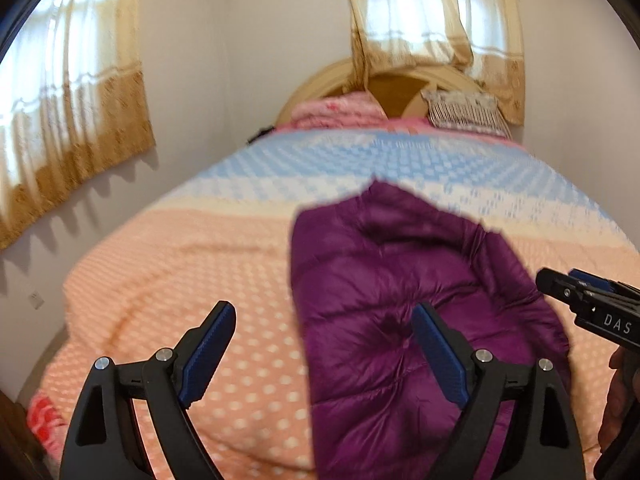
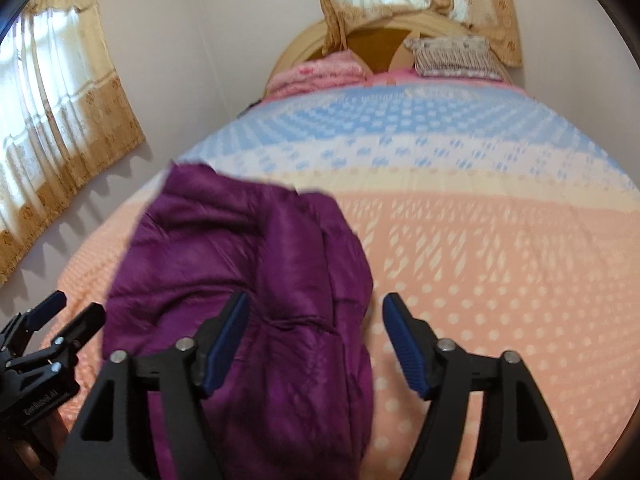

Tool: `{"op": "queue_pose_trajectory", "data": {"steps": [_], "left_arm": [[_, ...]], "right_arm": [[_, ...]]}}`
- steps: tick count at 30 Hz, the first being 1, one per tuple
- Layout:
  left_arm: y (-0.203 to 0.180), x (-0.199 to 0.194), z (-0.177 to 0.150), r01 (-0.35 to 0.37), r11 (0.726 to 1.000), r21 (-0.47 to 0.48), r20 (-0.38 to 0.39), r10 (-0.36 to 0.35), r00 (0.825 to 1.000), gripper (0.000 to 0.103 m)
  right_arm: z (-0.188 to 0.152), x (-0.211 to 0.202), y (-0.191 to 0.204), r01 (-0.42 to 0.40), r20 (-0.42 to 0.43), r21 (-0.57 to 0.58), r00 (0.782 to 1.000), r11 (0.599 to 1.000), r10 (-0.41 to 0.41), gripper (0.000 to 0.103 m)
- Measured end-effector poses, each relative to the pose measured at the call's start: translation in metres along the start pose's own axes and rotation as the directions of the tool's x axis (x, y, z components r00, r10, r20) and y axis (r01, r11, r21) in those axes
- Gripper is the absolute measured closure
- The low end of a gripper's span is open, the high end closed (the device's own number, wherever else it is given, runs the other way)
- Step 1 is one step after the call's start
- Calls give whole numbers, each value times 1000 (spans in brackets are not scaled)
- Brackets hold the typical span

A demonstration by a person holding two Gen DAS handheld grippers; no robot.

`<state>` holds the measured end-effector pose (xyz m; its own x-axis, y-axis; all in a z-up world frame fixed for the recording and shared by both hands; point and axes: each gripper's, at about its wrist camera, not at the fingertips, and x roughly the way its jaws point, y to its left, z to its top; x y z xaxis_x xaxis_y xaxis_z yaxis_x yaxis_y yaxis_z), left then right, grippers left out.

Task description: Fold large clothes

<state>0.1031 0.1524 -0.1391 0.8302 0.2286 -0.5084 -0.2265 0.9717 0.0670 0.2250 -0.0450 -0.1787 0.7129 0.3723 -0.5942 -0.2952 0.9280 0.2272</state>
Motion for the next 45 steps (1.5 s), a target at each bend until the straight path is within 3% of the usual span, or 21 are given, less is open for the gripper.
{"op": "queue_pose_trajectory", "data": {"steps": [4, 7, 11, 18, 45], "left_arm": [[15, -65, 14, -25, 999, -22, 77, 26, 997, 13], [22, -114, 18, -22, 999, -45, 148, 29, 989, 13], [22, -142, 24, 7, 998, -58, 186, 4, 983, 13], [20, -142, 25, 7, 998, -65, 182, 5, 983, 13], [23, -139, 19, 0, 997, -79, 169, 13, 986, 13]], "right_arm": [[5, -56, 14, 4, 49, -46, 999, 999, -2, 30], [3, -102, 26, 2, 108, -64, 994, 998, 5, 22], [-5, -140, 40, -2, 185, -82, 983, 997, 18, 16], [-2, -154, 46, -5, 230, -98, 973, 995, 28, 16], [-13, -151, 48, -27, 198, -100, 979, 995, 46, 16]]}}
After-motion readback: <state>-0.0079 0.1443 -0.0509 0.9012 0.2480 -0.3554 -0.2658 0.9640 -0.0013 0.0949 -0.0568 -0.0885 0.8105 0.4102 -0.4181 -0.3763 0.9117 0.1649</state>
